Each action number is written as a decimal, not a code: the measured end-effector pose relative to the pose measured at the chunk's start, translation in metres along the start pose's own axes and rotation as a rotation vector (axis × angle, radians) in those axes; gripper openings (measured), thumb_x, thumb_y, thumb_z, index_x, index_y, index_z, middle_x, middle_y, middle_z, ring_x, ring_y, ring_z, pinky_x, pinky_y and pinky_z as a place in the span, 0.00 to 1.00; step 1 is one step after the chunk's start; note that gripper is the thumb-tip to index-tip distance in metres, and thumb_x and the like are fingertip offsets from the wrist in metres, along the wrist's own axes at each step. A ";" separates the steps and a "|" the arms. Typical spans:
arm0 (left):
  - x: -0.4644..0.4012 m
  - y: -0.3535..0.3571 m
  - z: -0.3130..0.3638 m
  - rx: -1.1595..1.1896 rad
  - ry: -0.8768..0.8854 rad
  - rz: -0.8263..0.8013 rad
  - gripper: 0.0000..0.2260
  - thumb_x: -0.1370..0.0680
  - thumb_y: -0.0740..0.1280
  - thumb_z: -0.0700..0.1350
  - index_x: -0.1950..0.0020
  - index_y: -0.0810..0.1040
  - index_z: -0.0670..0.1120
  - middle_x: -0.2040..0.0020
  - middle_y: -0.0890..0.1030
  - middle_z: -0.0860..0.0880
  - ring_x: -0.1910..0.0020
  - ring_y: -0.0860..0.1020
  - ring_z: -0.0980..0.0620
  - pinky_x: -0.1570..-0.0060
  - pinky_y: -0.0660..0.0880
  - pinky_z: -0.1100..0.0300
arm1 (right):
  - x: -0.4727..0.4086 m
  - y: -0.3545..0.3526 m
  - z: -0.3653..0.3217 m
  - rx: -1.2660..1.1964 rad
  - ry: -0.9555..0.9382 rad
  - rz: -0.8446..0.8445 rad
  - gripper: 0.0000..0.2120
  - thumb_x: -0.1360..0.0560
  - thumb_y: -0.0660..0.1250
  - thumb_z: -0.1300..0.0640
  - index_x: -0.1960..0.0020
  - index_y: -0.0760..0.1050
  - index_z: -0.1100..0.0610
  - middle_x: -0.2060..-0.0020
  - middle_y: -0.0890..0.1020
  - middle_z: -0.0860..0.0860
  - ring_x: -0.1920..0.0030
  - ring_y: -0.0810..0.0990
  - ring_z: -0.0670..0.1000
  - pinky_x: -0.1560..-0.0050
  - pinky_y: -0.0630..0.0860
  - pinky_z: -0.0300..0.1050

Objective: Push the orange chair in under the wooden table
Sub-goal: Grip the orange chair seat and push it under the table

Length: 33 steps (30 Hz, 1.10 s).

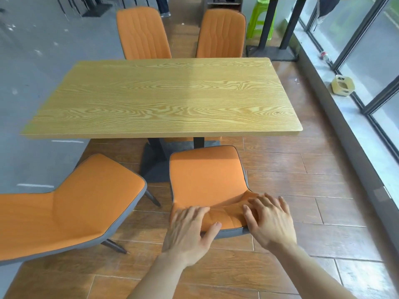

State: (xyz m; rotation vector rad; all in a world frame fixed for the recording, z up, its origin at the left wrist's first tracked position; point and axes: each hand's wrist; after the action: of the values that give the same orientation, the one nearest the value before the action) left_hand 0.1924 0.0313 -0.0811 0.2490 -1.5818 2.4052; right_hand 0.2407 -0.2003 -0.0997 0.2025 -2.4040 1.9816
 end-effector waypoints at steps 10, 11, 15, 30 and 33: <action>0.054 -0.084 -0.066 -0.054 -0.055 0.161 0.34 0.21 0.42 0.70 0.21 0.60 0.55 0.23 0.67 0.54 0.24 0.63 0.53 0.21 0.50 0.51 | 0.024 -0.055 -0.111 -0.195 -0.048 -0.077 0.39 0.24 0.41 0.28 0.22 0.65 0.46 0.21 0.65 0.54 0.19 0.57 0.55 0.20 0.52 0.56; 0.057 -0.093 -0.078 -0.049 -0.055 0.180 0.34 0.21 0.43 0.70 0.21 0.61 0.55 0.23 0.68 0.54 0.24 0.63 0.52 0.21 0.51 0.51 | 0.024 -0.057 -0.127 -0.190 -0.054 -0.082 0.39 0.24 0.41 0.28 0.22 0.64 0.46 0.21 0.64 0.54 0.19 0.57 0.55 0.20 0.52 0.56; 0.074 -0.130 -0.145 -0.039 -0.044 0.246 0.33 0.21 0.43 0.70 0.21 0.62 0.55 0.24 0.69 0.55 0.25 0.65 0.52 0.21 0.53 0.49 | 0.029 -0.052 -0.201 -0.186 -0.056 -0.099 0.36 0.23 0.45 0.30 0.21 0.63 0.46 0.20 0.63 0.55 0.20 0.58 0.56 0.21 0.53 0.57; 0.161 -0.249 -0.559 -0.114 0.061 0.245 0.29 0.19 0.51 0.66 0.25 0.69 0.50 0.29 0.75 0.51 0.28 0.70 0.49 0.23 0.60 0.46 | 0.107 0.086 -0.627 -0.285 0.214 -0.150 0.34 0.22 0.46 0.28 0.25 0.67 0.44 0.24 0.68 0.47 0.24 0.64 0.52 0.26 0.61 0.52; 0.166 -0.261 -0.605 -0.140 0.053 0.209 0.31 0.19 0.48 0.67 0.26 0.70 0.50 0.29 0.76 0.50 0.28 0.70 0.47 0.25 0.64 0.46 | 0.108 0.110 -0.683 -0.332 0.257 -0.160 0.36 0.23 0.44 0.26 0.26 0.68 0.44 0.24 0.69 0.46 0.24 0.64 0.51 0.26 0.62 0.53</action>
State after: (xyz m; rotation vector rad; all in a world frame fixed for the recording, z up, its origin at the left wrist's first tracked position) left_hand 0.1097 0.7050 -0.0464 -0.0072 -1.8233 2.4126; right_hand 0.0752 0.4793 -0.0638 0.1191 -2.4134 1.4197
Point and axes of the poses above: each hand's wrist, its own x-axis away from the middle knuckle, its own y-axis out of the palm, z = x × y
